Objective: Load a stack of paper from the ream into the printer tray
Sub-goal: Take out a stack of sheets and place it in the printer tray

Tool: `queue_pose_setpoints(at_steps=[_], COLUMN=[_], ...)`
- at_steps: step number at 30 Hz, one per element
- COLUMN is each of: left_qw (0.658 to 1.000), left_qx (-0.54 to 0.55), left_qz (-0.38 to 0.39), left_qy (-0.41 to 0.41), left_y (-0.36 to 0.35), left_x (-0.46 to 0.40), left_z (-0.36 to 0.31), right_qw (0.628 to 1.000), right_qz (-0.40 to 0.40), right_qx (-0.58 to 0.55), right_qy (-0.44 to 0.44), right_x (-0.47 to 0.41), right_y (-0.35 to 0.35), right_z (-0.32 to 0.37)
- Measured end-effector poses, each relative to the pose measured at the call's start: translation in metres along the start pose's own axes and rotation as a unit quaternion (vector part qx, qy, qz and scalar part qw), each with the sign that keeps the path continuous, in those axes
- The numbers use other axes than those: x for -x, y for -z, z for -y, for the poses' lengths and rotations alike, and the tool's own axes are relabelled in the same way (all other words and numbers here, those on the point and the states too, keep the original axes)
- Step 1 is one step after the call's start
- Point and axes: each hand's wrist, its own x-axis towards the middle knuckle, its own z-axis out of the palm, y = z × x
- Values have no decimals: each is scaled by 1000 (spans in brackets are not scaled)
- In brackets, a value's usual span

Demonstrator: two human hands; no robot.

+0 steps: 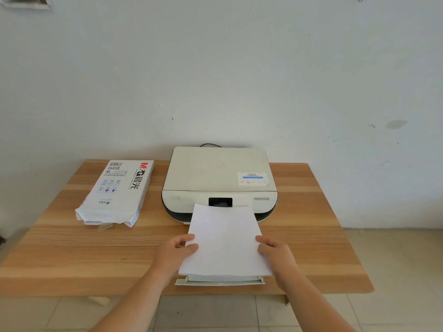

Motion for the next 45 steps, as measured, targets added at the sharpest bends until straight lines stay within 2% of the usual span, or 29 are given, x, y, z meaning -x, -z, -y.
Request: queue_pose_setpoints(at_steps=[10, 30, 45], left_qw=[999, 995, 975], left_qx=[-12, -43, -42], left_qz=[7, -26, 47], left_qy=[30, 82, 213], left_y=[-3, -18, -9], left_x=[-4, 6, -8], left_z=[32, 85, 99], right_qw=[999, 992, 984], right_qz=[-27, -6, 17], right_qx=[37, 104, 68], right_qy=[-22, -69, -163], right_x=[-7, -12, -30], right_y=[1, 0, 4], right_z=[-26, -85, -106])
